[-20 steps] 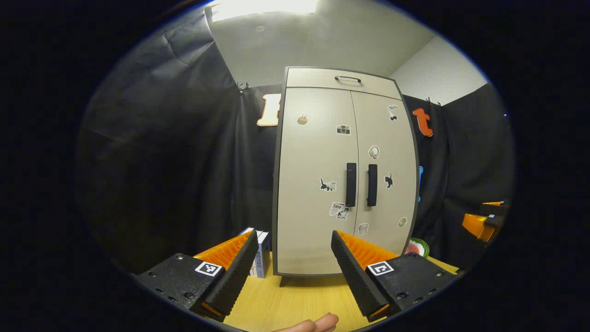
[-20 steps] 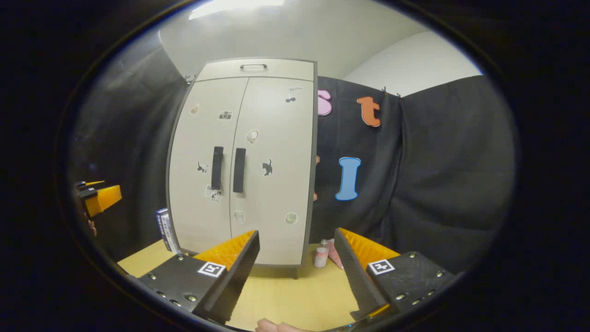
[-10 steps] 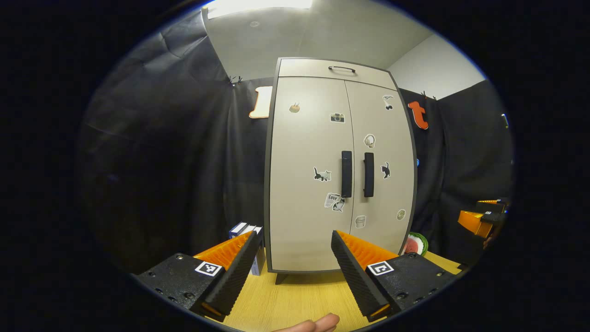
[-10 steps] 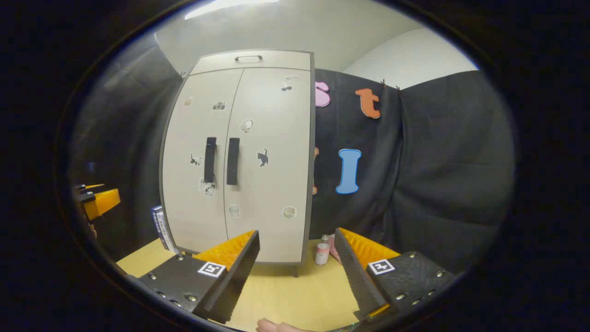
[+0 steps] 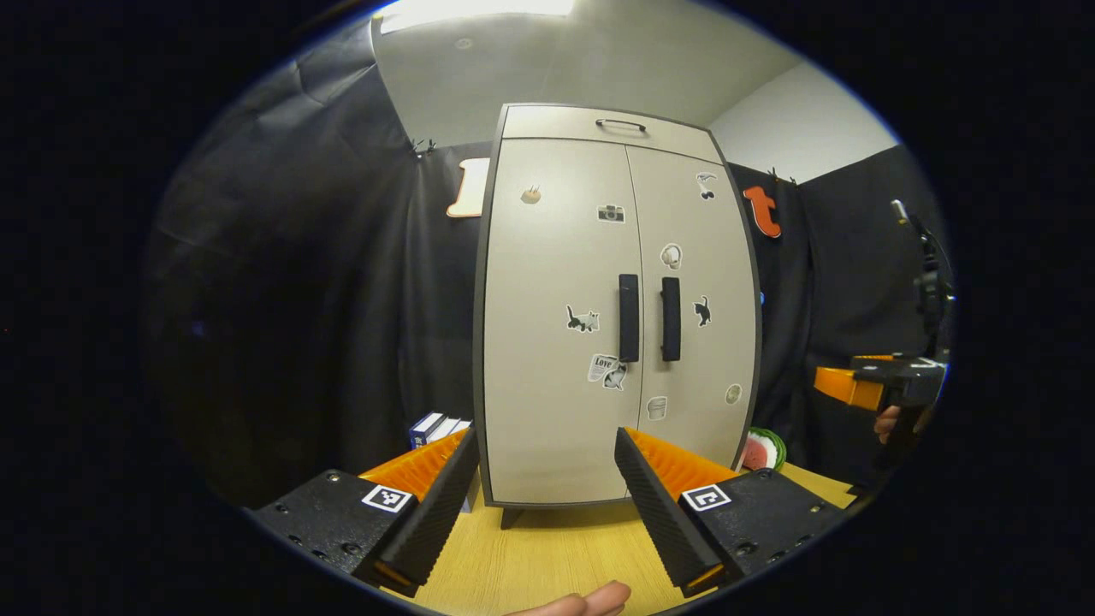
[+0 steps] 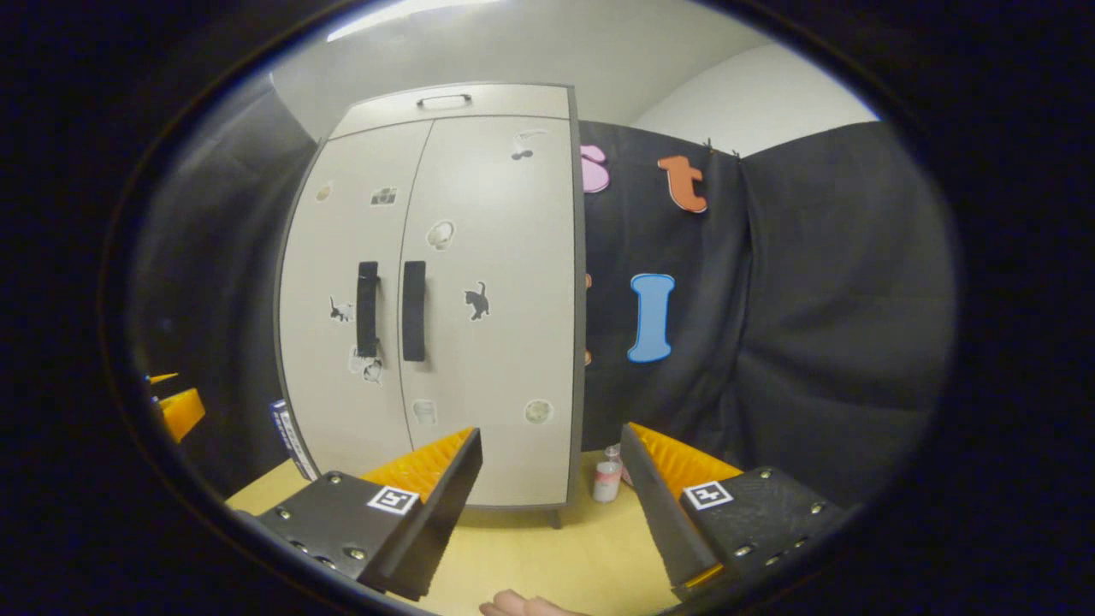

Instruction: Open the right door of the double-door shoe cabinet with the right hand, and open the left door with the left hand.

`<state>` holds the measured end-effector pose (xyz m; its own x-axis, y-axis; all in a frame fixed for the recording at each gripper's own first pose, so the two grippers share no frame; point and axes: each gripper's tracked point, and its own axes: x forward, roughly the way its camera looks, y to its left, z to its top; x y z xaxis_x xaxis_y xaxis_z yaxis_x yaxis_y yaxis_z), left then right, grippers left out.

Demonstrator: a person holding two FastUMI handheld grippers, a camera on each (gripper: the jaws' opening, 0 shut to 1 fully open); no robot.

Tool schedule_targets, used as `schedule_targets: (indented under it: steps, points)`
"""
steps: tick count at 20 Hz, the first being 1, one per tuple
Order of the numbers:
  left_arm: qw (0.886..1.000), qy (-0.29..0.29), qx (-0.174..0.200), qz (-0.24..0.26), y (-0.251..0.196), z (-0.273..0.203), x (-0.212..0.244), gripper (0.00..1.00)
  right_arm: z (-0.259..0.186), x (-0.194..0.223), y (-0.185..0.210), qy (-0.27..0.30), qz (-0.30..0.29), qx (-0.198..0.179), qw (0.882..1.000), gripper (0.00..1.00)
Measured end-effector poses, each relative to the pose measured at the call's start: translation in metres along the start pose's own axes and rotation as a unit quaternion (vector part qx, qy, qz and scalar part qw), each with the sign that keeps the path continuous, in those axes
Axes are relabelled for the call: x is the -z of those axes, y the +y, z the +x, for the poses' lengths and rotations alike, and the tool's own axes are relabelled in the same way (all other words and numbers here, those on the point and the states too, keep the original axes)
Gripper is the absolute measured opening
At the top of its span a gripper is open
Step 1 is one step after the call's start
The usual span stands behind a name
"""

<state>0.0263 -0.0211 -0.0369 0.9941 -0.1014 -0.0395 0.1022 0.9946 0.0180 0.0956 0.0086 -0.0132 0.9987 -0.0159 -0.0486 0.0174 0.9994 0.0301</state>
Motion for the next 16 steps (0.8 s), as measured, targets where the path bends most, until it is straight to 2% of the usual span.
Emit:
schedule_targets:
  steps: [1, 6, 10, 16]
  points:
    - [1.000, 0.001, 0.006, 0.004, -0.001, 0.000, 0.001, 0.99, 0.008, -0.004, 0.008, 0.001, -0.006, -0.006, 1.000, 0.97]
    - [1.000, 0.009, 0.023, 0.005, -0.002, -0.001, 0.014, 0.99, 0.058, -0.028, 0.057, -0.009, -0.030, -0.040, 0.999, 0.97]
    - [1.000, 0.014, 0.019, 0.002, 0.003, -0.004, 0.021, 0.99, 0.092, -0.050, 0.100, -0.012, -0.005, -0.070, 0.997, 0.95]
    - [1.000, 0.015, 0.006, -0.001, 0.021, -0.007, 0.027, 0.99, 0.139, -0.079, 0.158, -0.026, -0.021, -0.105, 0.994, 0.95]
